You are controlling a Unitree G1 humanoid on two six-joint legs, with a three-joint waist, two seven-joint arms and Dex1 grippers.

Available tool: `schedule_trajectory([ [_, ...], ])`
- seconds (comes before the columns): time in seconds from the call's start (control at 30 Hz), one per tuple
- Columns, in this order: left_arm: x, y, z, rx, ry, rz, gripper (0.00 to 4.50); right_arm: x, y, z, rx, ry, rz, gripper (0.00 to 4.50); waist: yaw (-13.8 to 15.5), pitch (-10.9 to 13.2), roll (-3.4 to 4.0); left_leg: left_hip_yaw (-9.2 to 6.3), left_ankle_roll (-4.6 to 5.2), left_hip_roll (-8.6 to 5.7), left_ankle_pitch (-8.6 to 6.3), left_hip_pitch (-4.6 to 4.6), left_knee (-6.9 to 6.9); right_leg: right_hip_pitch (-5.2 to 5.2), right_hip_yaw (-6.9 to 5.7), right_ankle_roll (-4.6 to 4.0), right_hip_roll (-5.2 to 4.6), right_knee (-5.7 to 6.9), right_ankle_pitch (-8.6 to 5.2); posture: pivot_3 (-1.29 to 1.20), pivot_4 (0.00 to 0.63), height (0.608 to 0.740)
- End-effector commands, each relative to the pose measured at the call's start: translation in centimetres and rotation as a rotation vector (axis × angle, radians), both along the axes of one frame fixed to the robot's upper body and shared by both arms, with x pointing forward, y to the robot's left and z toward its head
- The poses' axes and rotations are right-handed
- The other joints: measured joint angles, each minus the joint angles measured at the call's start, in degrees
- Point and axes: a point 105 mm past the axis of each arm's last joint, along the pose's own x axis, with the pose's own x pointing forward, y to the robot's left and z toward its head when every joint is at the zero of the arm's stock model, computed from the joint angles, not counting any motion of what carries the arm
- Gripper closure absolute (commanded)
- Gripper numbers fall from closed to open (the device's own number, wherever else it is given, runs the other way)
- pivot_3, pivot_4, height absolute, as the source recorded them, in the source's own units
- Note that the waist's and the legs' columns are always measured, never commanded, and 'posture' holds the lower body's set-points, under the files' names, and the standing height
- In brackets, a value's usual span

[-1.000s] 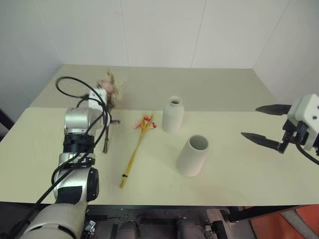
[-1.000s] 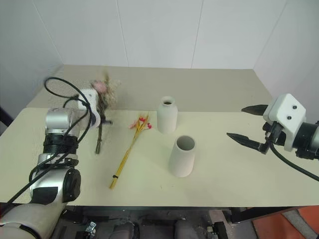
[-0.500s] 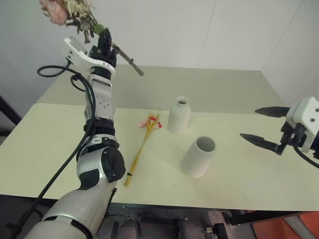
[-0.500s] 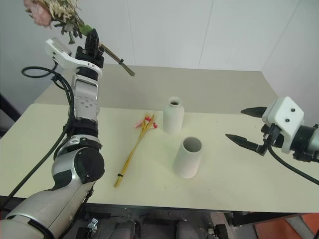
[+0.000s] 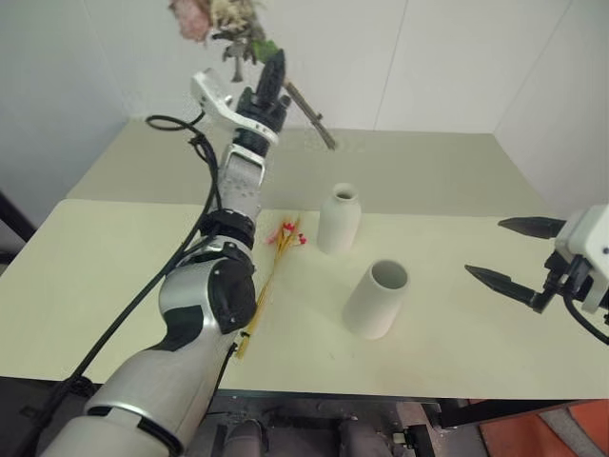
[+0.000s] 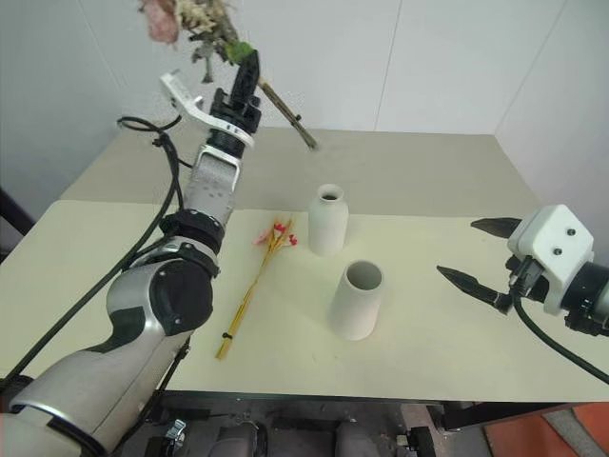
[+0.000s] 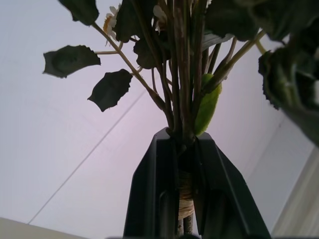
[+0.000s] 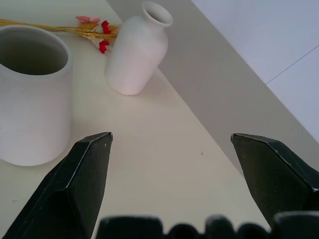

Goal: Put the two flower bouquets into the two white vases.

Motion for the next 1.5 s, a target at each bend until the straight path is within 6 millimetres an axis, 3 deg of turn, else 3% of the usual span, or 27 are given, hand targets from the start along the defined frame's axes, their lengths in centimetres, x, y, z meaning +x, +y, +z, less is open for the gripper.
schedule_trajectory([
  [0.03,-0.5,-1.0,-0.8,0.072,-0.047,-0.006,4.40,-0.3,-0.2,1.0,-0.003,-0.044,-0.024,0.00,0.0,0.0,0.00,0.00,0.00,0.00,0.00,0.01,0.00,0.01,0.00,0.00,0.00,0.00,0.00,0.00,0.150,0.740],
  [0.3,-0.4,-1.6,-2.8,0.125,-0.026,0.001,4.40,-0.5,-0.3,1.4,-0.019,-0.046,-0.027,0.00,0.1,0.0,0.00,-0.01,0.01,0.00,0.00,-0.01,0.00,-0.01,0.01,-0.01,0.01,0.01,0.01,0.00,0.150,0.740],
  [0.57,-0.7,-2.9,-3.3,0.130,-0.025,-0.049,4.40,-0.8,-0.9,1.2,-0.029,-0.038,-0.054,0.00,0.2,0.0,0.00,-0.01,0.00,0.00,0.00,-0.02,0.01,-0.01,0.01,0.00,0.01,0.01,0.01,0.00,0.150,0.740],
  [0.87,-1.6,-5.0,-4.3,0.328,-0.112,-0.045,4.40,-1.0,-1.0,1.2,-0.024,-0.047,-0.065,0.00,0.1,0.0,0.00,-0.01,0.00,0.00,0.00,0.00,0.01,0.00,0.01,-0.01,0.01,0.02,0.01,0.00,0.150,0.740],
  [1.13,-1.8,-5.7,-4.8,0.416,-0.146,-0.027,4.40,-0.9,-0.9,1.0,-0.015,-0.049,-0.066,0.00,0.1,0.0,0.00,-0.01,0.00,0.00,0.00,0.00,0.01,0.00,0.02,-0.01,0.01,0.01,0.01,0.00,0.150,0.740],
  [1.37,-2.4,-7.4,-6.8,0.642,-0.198,-0.043,4.40,-0.7,-1.0,1.0,0.008,-0.054,-0.065,0.00,0.1,0.0,0.00,-0.01,0.00,0.00,0.00,0.00,0.01,0.00,0.02,-0.01,0.01,0.01,0.01,0.00,0.150,0.740],
  [1.5,-2.0,-7.5,-7.5,0.679,-0.155,-0.042,3.16,-0.7,-1.2,1.0,0.002,-0.058,-0.076,0.00,0.1,0.0,0.00,-0.01,0.01,0.00,0.00,0.00,0.01,-0.01,0.02,-0.01,0.01,0.02,0.01,0.00,0.150,0.740],
])
